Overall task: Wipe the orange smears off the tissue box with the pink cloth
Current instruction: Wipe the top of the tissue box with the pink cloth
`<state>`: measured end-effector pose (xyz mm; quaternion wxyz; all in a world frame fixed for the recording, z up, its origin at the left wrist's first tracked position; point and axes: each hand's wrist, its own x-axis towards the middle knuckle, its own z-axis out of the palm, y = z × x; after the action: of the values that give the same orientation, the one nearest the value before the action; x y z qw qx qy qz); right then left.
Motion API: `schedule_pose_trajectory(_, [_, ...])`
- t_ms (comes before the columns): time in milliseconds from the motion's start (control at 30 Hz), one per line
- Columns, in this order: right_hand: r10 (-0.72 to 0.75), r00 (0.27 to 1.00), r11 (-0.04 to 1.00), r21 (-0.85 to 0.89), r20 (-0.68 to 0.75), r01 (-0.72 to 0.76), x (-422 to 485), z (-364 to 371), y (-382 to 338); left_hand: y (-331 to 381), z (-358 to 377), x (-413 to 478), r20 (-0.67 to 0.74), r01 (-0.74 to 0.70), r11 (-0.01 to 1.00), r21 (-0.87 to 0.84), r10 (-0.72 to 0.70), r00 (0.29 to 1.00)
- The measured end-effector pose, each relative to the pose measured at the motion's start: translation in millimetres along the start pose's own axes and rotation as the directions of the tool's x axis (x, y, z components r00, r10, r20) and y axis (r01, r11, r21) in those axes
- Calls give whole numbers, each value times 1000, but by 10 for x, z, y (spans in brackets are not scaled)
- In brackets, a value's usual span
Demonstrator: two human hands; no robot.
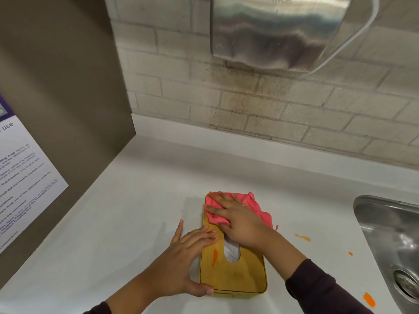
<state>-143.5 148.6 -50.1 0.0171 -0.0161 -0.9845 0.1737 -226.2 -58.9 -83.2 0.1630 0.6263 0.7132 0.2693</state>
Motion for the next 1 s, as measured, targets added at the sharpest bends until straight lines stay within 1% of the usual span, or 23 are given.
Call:
schedule_pose_trajectory(67, [-72,996,996,59,44,69,-42,-42,62,-3,10,-3,-4,1,1000,0,-1,1000])
schedule_pose_trajectory(133, [-76,995,990,125,64,68,-35,-117,126,-6,15,1,-1,-4,1000,15,4,1000])
schedule_pose_trajectory(200, [-37,999,987,157,25,33,41,-142,129,-5,12,19,-4,-1,1000,17,1,1000])
schedule_pose_trajectory(267, [9,999,988,153,-35,-3,108,-97,40,-7,3,32,-4,12,1000,-7,-12,1000])
schedule_pose_trajectory(300, [9,999,989,151,-52,-1,116,-57,-6,-10,2,36,-1,16,1000,-16,-16,1000])
schedule_pose_trajectory(333, [-14,999,987,157,-50,21,98,-24,-32,-13,7,39,2,15,1000,-17,-15,1000])
schedule_pose_trajectory(400, [-86,996,978,193,2,84,18,-26,-15,-23,15,39,6,15,1000,-8,-15,1000])
schedule_pose_trajectory(433, [-98,995,973,213,23,91,-20,-64,26,-23,13,42,9,15,1000,-2,-15,1000])
schedule_pose_trajectory(500, [-35,999,968,250,11,31,-34,-155,124,-21,11,41,6,14,1000,-4,-14,1000])
schedule_pose_trajectory(567, [53,997,960,276,-57,-35,53,-197,136,-14,4,48,-6,18,1000,-22,-19,1000])
schedule_pose_trajectory(633, [82,990,965,257,-116,-50,144,-164,4,-15,-10,52,-9,29,998,-46,-30,1000])
schedule_pose_trajectory(667, [69,990,968,248,-119,-38,143,-119,-66,-20,-18,58,-8,33,998,-54,-33,999])
schedule_pose_trajectory(767, [-29,998,959,279,-50,42,-55,-41,-134,-18,-31,66,-8,49,996,-81,-50,999])
schedule_pose_trajectory(800, [-19,1000,945,325,-22,25,-128,-76,-115,-12,-28,59,-17,62,993,-104,-64,998])
schedule_pose_trajectory(833, [31,1000,923,384,-1,-28,-181,-126,-91,-1,-23,45,-29,80,988,-129,-85,996])
schedule_pose_trajectory(867, [119,993,887,449,2,-107,-210,-185,-68,8,-19,32,-42,102,984,-149,-109,993])
schedule_pose_trajectory(900, [242,970,823,531,-7,-201,-240,-243,-48,20,-16,18,-51,121,980,-159,-131,990])
schedule_pose_trajectory(933, [373,928,711,647,-15,-275,-273,-289,-31,30,-15,7,-58,136,978,-160,-147,987])
schedule_pose_trajectory(967, [486,874,540,786,1,-301,-310,-325,-45,36,-20,1,-64,149,977,-154,-161,985])
schedule_pose_trajectory(1000, [572,819,336,898,45,-283,-359,-353,-82,41,-29,1,-64,163,977,-139,-173,983])
